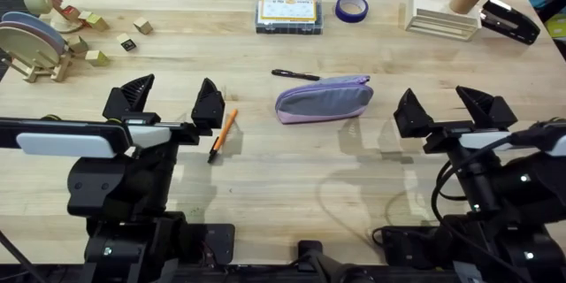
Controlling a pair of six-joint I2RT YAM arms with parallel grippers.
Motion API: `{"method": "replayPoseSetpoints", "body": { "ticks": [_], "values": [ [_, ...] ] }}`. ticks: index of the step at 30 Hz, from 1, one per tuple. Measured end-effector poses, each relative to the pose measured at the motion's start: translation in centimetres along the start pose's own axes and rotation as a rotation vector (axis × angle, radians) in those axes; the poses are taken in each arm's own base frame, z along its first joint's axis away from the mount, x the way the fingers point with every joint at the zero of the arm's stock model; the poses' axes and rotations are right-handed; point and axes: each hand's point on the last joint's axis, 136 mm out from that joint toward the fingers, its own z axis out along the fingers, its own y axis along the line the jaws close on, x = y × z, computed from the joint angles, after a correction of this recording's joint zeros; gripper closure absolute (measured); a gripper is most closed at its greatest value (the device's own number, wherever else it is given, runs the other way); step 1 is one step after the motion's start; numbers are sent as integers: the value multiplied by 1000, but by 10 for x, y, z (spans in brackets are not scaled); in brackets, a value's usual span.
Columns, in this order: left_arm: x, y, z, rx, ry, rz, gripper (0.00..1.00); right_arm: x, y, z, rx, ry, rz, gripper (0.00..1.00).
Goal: Unzip the bag, pick up the pens from the table one at a time and place them inside, then zip the bag closed.
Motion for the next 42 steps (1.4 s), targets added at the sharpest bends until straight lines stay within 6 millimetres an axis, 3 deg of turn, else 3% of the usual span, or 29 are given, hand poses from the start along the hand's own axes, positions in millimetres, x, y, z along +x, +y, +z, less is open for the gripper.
{"method": "replayPoseSetpoints", "body": {
  "ticks": [18,22,25,28,31,32,33,35,42],
  "values": [
    [2,-3,0,19,9,0,8,2,1,-1,-4,19,1,4],
    [14,-9,-3,52,81,-3,8,6,3,-7,-14,91,5,5],
    [3,-13,-9,75,107,-5,8,14,5,-17,-23,179,11,4],
    [-23,-15,-16,84,101,-5,8,-1,7,-25,-32,179,11,4],
    [-45,-17,-22,96,118,-7,8,-29,7,-34,-34,138,9,4],
    [-57,-23,-17,129,243,-18,8,-58,8,-47,-33,127,21,3],
    [-57,-25,-14,140,270,-20,8,-60,8,-48,-33,139,28,4],
    [-63,-42,11,252,407,12,8,-76,9,-48,-29,231,89,3],
    [-71,-64,39,427,473,107,8,-101,12,-35,-41,330,130,3]
  ]
}}
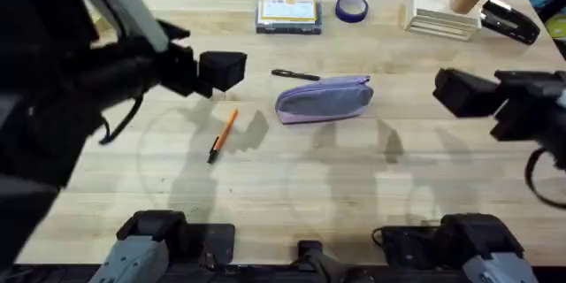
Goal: Unzip the bag, pick up the pens from the table one at a time and place them inside, then zip the bag closed.
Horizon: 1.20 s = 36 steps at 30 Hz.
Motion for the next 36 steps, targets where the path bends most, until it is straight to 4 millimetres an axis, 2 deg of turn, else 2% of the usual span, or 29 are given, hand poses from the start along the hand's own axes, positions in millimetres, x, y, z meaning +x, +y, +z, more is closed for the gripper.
{"method": "replayPoseSetpoints", "body": {
  "ticks": [3,6,13,17,25,36],
  "values": [
    [-5,-8,8,77,3,91,8,-8,3,4,-10,51,9,3],
    [-1,-20,14,166,6,192,8,-16,6,5,-15,94,18,3],
    [20,-43,22,348,24,410,8,-29,9,7,-22,153,31,3],
    [26,-50,29,424,10,487,8,-28,10,9,-31,167,34,3],
    [39,-58,42,527,11,510,8,-28,11,9,-33,167,33,4],
    [38,-60,42,547,-5,521,7,-28,11,9,-33,168,33,3]
  ]
}}
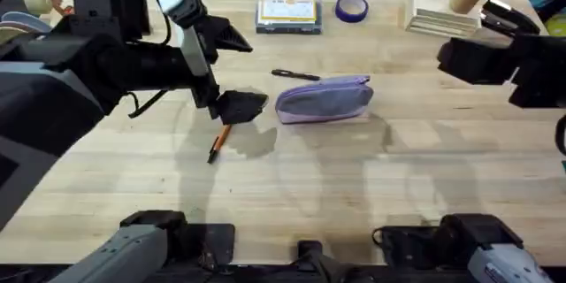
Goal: Unzip the bag, pick up the pens from the table one at a time and place them inside, then zip the bag closed.
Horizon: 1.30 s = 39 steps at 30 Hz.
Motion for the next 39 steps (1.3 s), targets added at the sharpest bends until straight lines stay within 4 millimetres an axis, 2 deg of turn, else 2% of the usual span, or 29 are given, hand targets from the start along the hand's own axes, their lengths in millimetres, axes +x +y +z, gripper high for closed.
{"method": "replayPoseSetpoints", "body": {
  "ticks": [6,20,27,29,30,33,35,37,38,39],
  "values": [
    [9,0,9,35,8,-35,7,0,0,0,0,0,0,4],
    [30,-29,74,251,42,-57,7,0,0,0,-3,0,0,3],
    [48,-22,97,269,40,-65,12,0,0,0,-3,0,0,3],
    [50,-22,101,277,32,-70,49,0,0,0,-3,0,0,4],
    [51,-22,102,282,31,-74,78,0,0,0,-3,0,0,4],
    [55,-23,105,291,32,-84,258,0,0,0,-3,0,0,3],
    [56,-23,107,294,29,-85,464,0,0,0,-3,0,0,3],
    [56,-23,107,298,27,-90,762,0,0,0,-3,0,0,3],
    [56,-23,107,297,27,-88,870,0,0,0,-3,0,0,3],
    [56,-24,108,300,27,-86,924,0,0,0,-2,0,0,3]
  ]
}}
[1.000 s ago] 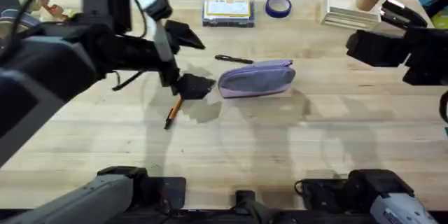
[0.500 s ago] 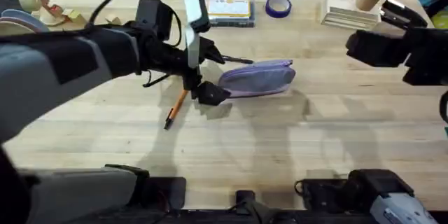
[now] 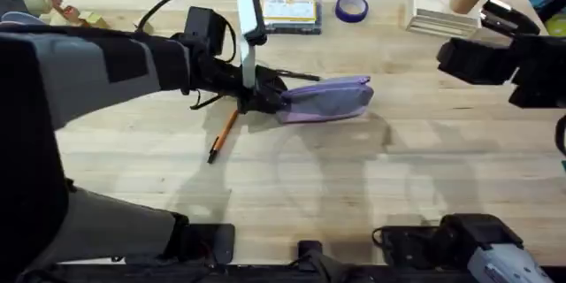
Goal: Unzip the bag, pick up the pens from the table one at a time and place them inside, then zip the bag closed.
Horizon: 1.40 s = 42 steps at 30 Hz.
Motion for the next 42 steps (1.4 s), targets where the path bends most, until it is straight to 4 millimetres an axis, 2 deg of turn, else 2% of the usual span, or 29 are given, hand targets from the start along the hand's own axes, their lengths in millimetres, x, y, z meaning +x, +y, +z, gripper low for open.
{"method": "replayPoseSetpoints", "body": {
  "ticks": [2,11,19,23,32,42],
  "values": [
    [0,-1,1,2,1,2,953,1,0,0,0,4,1,3],
    [0,-1,1,2,1,2,960,13,7,3,-45,64,11,3],
    [0,-1,1,2,1,2,960,29,22,39,-163,225,56,5],
    [0,-1,1,2,1,2,960,30,24,57,-235,275,115,5],
    [0,-1,1,2,1,2,959,26,11,74,-420,309,269,5],
    [0,-1,1,3,1,1,959,39,16,98,-601,374,265,6]
  ]
}}
